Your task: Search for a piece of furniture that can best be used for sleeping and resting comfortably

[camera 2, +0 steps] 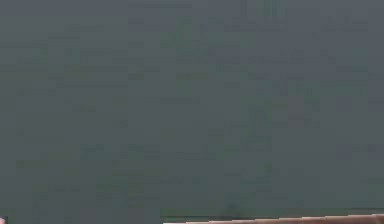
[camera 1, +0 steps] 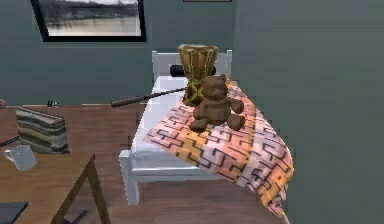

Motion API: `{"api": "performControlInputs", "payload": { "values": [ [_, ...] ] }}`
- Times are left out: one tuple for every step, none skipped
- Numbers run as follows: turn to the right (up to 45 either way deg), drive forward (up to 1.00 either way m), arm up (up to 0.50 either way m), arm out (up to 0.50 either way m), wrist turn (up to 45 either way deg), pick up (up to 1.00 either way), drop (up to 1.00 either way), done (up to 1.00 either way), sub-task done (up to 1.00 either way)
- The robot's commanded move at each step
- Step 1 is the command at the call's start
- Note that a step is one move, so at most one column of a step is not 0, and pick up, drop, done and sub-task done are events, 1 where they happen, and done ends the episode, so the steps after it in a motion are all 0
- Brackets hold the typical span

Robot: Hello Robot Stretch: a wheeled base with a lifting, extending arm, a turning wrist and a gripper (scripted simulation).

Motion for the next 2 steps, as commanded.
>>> {"api": "performControlInputs", "payload": {
  "values": [
    [-6.0,0.0,0.0,0.0,0.0,0.0,0.0,0.0,0.0],
    [0.0,0.05,0.0,0.0,0.0,0.0,0.0,0.0,0.0]
  ]
}}
